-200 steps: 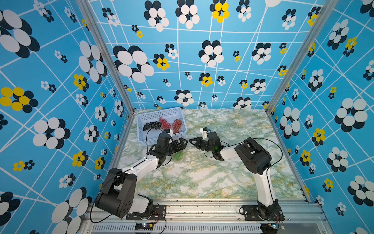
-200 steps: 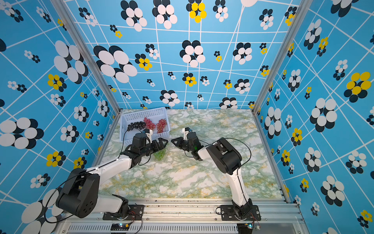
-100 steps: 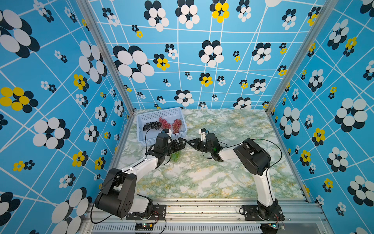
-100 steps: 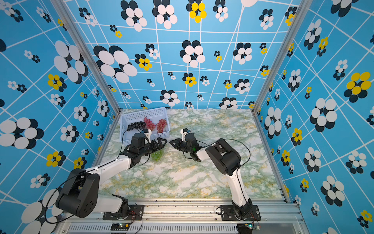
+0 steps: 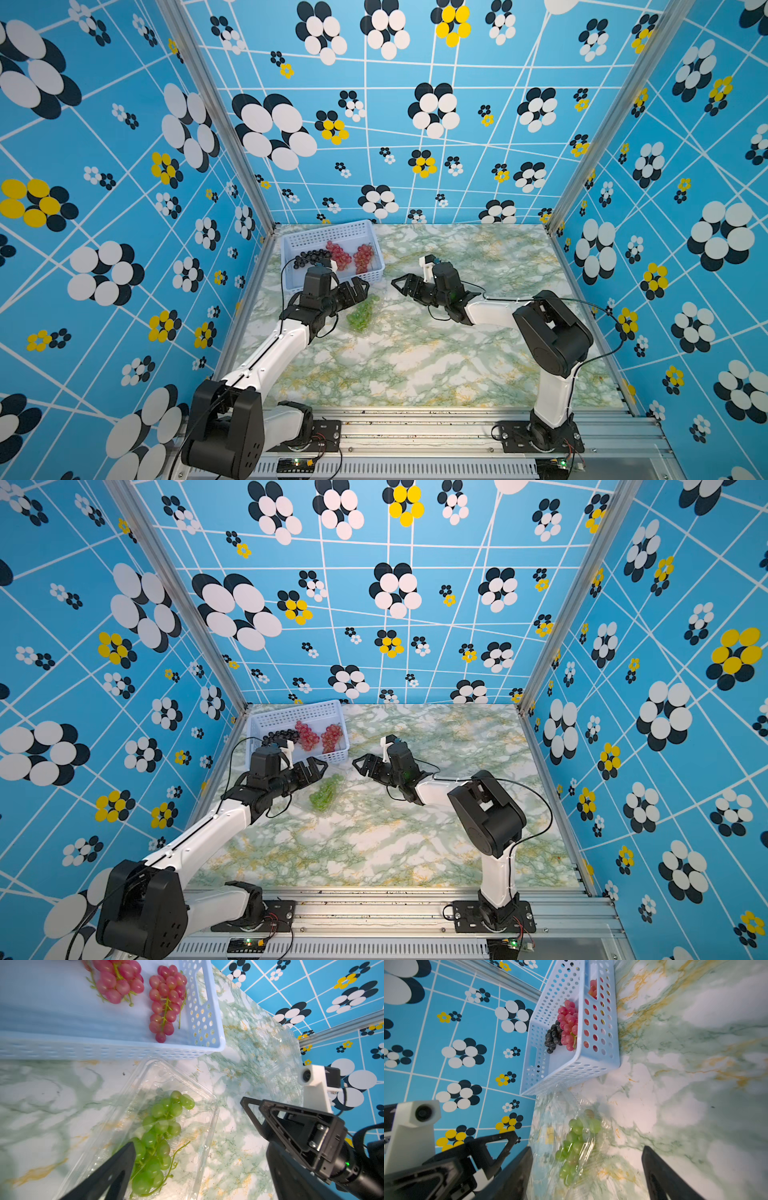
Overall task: Pack grapes into containers
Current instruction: Close the packing box at the center of the board, then move the packing box to the center of the board.
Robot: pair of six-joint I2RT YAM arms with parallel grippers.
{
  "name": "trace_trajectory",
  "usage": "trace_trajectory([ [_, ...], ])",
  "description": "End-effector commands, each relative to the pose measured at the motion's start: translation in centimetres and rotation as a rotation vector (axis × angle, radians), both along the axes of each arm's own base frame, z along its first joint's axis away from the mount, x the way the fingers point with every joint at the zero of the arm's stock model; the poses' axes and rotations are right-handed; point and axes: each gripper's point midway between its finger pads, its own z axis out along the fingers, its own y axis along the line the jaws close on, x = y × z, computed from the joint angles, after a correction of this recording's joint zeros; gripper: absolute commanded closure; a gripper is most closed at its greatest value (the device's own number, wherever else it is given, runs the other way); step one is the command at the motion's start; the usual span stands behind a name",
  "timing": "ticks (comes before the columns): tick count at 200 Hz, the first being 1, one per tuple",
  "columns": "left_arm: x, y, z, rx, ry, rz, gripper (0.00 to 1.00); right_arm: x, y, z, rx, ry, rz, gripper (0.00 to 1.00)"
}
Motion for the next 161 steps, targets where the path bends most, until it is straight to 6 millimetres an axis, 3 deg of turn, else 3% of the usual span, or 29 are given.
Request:
trace_trajectory([
  [1,-1.8,2.7,-1.8,0.079,0.121,0.081,0.0,-1.2,-1.6,-0.8,-0.098,0.028,-0.004,0.06],
  [27,-3.4,3.9,-4.3,0.099,0.218,0.102,0.0,-1.8,-2.6,0.1,-0.145,0.027,0.004,0.01],
  [48,-4.0,3.6,-5.9,0.09,0.259,0.086,0.01,-1.9,-3.2,0.5,-0.158,0.044,0.022,0.01],
  [118,-3.2,-1.8,-7.7,0.028,0.264,-0.091,0.01,-2.0,-5.4,-0.8,-0.198,0.106,0.029,0.01],
  [161,-1.0,-6.5,-7.4,0.019,0.235,-0.169,0.01,-2.5,-5.9,-1.3,-0.211,0.125,0.045,0.01],
])
